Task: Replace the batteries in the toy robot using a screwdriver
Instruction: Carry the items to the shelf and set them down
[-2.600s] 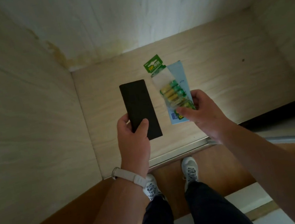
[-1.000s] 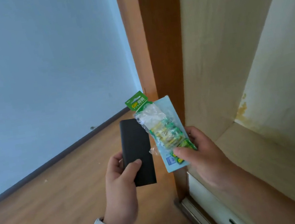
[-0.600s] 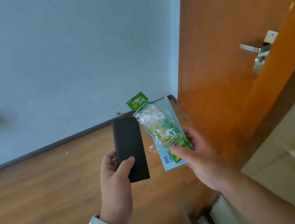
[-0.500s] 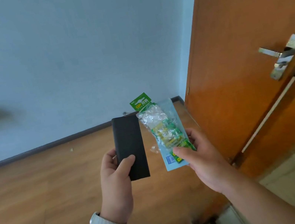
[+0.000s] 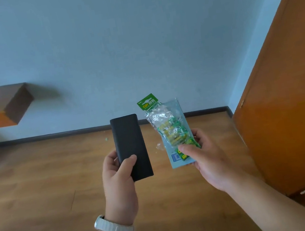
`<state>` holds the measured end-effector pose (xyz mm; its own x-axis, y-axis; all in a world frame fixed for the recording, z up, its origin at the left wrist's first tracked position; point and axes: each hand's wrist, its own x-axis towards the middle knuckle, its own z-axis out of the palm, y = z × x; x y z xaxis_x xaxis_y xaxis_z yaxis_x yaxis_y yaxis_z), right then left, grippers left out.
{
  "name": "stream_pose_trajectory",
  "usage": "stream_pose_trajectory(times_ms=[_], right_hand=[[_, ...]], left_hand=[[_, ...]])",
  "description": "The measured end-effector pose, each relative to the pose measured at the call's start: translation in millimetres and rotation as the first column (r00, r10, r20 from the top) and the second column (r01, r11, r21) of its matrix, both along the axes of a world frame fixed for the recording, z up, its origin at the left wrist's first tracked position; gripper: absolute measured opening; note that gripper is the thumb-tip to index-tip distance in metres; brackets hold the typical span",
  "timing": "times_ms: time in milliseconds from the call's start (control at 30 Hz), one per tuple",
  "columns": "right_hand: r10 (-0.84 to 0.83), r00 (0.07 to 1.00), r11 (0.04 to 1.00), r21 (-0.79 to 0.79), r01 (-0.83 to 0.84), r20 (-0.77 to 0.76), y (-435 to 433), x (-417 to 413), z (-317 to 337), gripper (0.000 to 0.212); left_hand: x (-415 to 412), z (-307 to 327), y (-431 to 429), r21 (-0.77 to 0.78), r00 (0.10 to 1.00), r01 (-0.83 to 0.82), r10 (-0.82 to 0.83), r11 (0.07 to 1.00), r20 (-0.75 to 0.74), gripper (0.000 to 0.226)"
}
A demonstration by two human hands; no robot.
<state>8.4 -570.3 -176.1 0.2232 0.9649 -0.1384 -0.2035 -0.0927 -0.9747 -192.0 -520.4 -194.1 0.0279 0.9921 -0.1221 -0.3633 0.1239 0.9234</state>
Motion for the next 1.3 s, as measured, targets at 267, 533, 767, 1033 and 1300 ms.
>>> stream_pose_trajectory(times_ms=[267,533,767,1033,1300], right_hand=[[0.269,0.963,0.963,0.003,-0.270,0.025,92.4,-28.8,-7.9,0.044],[0.485,0.873,0.875,-0.043,-0.483,0.048,228.5,-33.5,-29.2,0.035],[0.611,0.792,0.791,-0.051,-0.610,-0.003,349.9,-18.7,-47.7,0.044],[0.706,0.708,0.707,-0.037,-0.706,-0.035,428.0,-23.1,-35.4,0.035],[0.766,0.642,0.643,0.008,-0.766,-0.040,462.0,-61.1,-16.4,0.042]], left_hand=[[-33.5,-14.4,38.2,-0.045,0.972,-0.235,0.236,0.971,0.006,0.044],[-30.3,-24.2,119.8,-0.106,0.891,-0.453,0.451,0.885,-0.049,0.045],[-14.4,-26.1,218.7,-0.160,0.816,-0.578,0.572,0.800,-0.088,0.048],[-5.0,-10.5,271.4,-0.138,0.740,-0.673,0.664,0.727,-0.112,0.048],[-36.7,4.8,285.4,-0.098,0.680,-0.734,0.727,0.673,-0.098,0.052]])
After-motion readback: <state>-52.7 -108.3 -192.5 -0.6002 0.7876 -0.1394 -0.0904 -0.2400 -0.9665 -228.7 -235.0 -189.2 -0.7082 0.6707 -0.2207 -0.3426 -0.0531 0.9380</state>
